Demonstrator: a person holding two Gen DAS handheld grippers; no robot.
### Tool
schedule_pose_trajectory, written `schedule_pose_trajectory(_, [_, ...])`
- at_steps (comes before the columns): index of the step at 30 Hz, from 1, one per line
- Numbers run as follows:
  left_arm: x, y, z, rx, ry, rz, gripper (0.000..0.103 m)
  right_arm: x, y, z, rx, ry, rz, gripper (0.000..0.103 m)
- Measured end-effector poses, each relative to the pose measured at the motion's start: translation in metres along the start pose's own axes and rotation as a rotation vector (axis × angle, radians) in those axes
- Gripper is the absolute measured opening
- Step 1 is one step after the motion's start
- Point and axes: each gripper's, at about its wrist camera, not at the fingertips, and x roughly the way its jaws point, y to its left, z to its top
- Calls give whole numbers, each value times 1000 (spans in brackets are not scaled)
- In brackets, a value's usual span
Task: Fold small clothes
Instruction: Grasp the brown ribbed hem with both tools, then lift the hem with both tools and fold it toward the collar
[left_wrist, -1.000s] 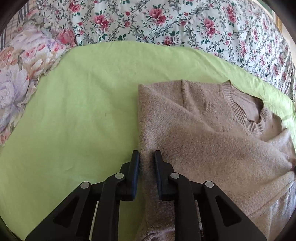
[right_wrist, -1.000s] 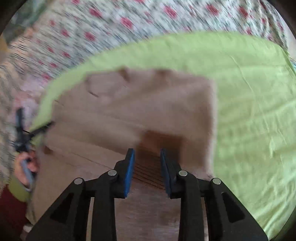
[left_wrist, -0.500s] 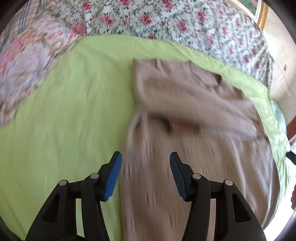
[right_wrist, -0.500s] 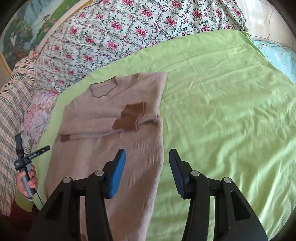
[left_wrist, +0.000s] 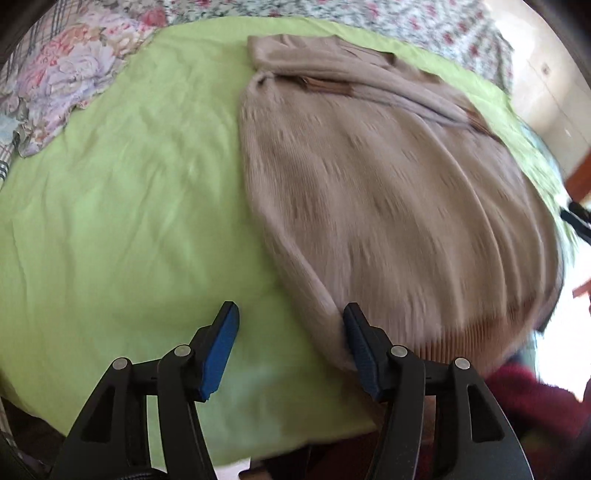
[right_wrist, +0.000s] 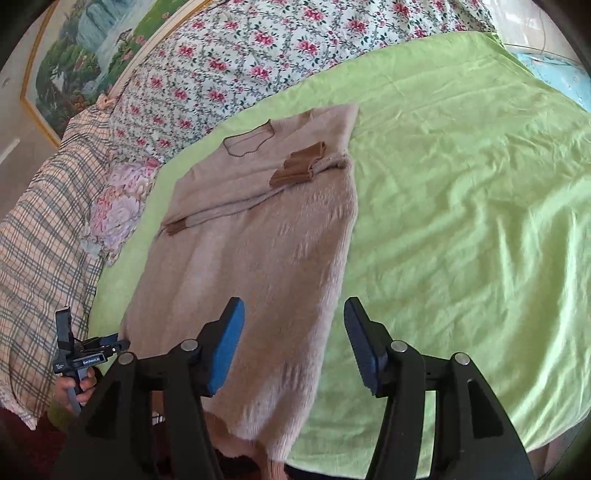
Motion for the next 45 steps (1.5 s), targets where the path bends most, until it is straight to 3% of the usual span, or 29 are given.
schedule_pose_trajectory(7, [-6,11,-19,-40,16,-223,64,-11,-3,-32,4,64,118,65])
schedule_pose_trajectory(12, [-1,-5,-19,7,-2,-239,68,-9,-12,-66,24,129,210,65])
schedule_pose_trajectory(15, [0,-14,-20,51,-10,-254,62,5,-14,-80,36,160,259,65])
schedule_pose_trajectory(16, [0,-18,-21,71,-13,-250,55,7,-12,-80,34,153,282,65])
schedule_pose_trajectory(17, [1,-20,-19,94,-18,-248,35,12,-9,-81,37,147,319,65])
schedule_pose_trajectory(19, [6,-21,-15,111,-9,-264,12,23,-2,-81,32,152,360,64])
schedule_pose_trajectory(20, [6,-20,-15,109,-13,-271,9,27,2,-81,15,161,357,50])
schedule_pose_trajectory(21, [5,-19,-14,111,-23,-270,8,31,6,-83,-8,181,337,23])
schedule_pose_trajectory(22, [1,-17,-15,114,-36,-268,7,31,6,-85,-11,188,341,11])
schedule_pose_trajectory(25, [-12,-5,-19,78,-81,-318,8,21,-6,-89,7,157,368,9])
schedule_pose_trajectory(27, [-8,1,-19,72,-52,-339,10,23,-12,-92,26,175,363,12])
schedule_pose_trajectory(30, [11,2,-17,61,42,-357,26,35,-5,-95,5,211,349,13])
schedule_pose_trajectory(32, [11,-2,-15,69,35,-389,39,41,0,-96,-12,214,352,13])
schedule_pose_trajectory(34, [12,-10,-14,98,15,-379,33,46,3,-97,-5,204,364,13])
schedule_pose_trajectory(35, [12,-12,-15,116,-3,-359,8,44,3,-97,-4,195,372,12])
schedule_pose_trajectory(37, [10,-14,-18,115,-22,-354,6,29,4,-97,-13,149,406,9])
schedule_pose_trajectory(39, [-1,-7,-22,84,-76,-359,6,0,0,-93,5,58,497,9])
schedule_pose_trajectory(42, [-23,9,-24,-11,-181,-410,5,-28,-14,-83,49,-43,570,8])
schedule_pose_trajectory(45, [-36,21,-19,-81,-247,-467,5,-33,-19,-73,77,-80,620,8])
